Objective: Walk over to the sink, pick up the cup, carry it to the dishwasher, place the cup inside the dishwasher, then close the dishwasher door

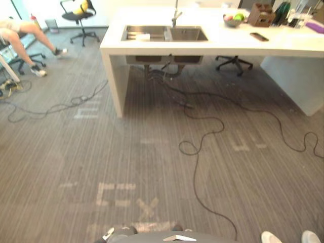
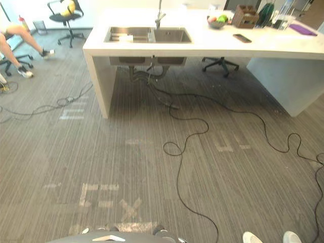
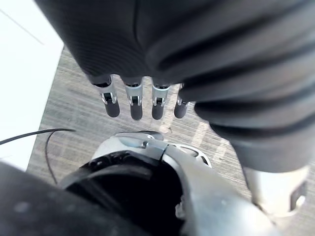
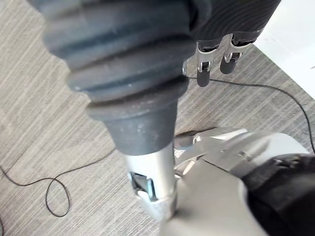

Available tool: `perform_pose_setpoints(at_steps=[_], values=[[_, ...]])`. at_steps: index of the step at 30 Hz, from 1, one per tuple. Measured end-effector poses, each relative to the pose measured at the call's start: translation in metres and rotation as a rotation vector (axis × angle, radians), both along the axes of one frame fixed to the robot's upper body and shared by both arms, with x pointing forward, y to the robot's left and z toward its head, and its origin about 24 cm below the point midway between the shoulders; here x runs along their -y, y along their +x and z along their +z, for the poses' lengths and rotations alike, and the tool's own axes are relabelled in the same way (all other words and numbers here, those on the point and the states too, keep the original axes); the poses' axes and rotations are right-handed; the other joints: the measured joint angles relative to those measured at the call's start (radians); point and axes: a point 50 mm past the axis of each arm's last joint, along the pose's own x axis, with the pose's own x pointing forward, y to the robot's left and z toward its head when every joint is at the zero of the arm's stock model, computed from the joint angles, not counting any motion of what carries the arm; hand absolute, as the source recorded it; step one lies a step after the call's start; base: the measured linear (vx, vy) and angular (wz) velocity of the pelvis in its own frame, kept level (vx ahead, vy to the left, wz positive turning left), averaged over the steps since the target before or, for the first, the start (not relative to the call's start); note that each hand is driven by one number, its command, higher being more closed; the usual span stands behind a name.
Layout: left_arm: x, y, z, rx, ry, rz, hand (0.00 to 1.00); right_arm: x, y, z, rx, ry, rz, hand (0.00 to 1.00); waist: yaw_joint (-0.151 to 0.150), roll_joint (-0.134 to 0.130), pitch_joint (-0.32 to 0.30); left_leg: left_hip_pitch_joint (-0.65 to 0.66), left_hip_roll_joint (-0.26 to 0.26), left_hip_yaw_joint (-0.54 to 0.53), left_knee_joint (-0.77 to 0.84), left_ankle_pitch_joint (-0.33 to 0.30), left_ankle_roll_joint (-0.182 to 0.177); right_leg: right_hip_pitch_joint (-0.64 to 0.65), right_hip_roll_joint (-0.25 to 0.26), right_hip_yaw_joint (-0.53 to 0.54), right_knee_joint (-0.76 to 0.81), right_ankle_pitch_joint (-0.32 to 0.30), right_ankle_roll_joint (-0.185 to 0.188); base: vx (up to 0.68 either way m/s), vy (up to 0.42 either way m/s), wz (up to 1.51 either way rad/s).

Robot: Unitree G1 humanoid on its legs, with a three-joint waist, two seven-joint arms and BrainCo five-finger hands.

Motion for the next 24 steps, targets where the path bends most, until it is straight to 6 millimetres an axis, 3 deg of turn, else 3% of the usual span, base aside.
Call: perform_pose_setpoints(at_steps=[3,8,13,19,24], values=[[0.003,0.003,0.000,0.035,-0.006,0.004,0.00,-0.002,0.005,0.000,0.037,-0.003,0.004,0.00,0.002,0.005,0.016,0.011,-0.020,-0.006,-0.067,0.037,-0.001,-0.001,-0.005,-0.018,-0.027,0.018,0.017,0.01,0.041,0.09],[0.003,0.014,0.001,0.083,-0.059,-0.002,0.00,-0.013,0.046,0.005,0.175,-0.006,0.035,0.00,0.008,0.003,0.046,0.034,-0.037,-0.013,-0.157,0.094,0.008,-0.008,-0.003,-0.042,-0.045,0.043,0.027,0.08,0.032,0.10],[0.005,0.026,0.004,0.131,-0.063,0.057,0.00,-0.018,0.056,0.006,0.198,-0.017,0.043,0.00,0.021,0.000,0.053,0.068,-0.051,-0.039,-0.161,0.089,0.001,0.058,-0.013,-0.087,-0.062,0.032,0.050,0.05,0.034,0.32],[0.009,0.072,0.012,0.253,0.058,0.098,0.00,-0.029,0.077,0.012,0.304,-0.010,0.151,0.00,0.021,-0.010,0.060,0.096,-0.056,-0.053,-0.164,0.089,0.001,0.090,-0.016,-0.095,-0.061,0.031,0.051,-0.03,0.034,0.05],[0.016,0.078,0.013,0.255,0.106,0.076,0.00,-0.038,0.089,0.015,0.326,-0.032,0.366,0.00,0.016,-0.013,0.061,0.104,-0.058,-0.036,-0.165,0.090,0.003,0.092,-0.016,-0.077,-0.064,0.030,0.046,-0.06,0.043,-0.09]])
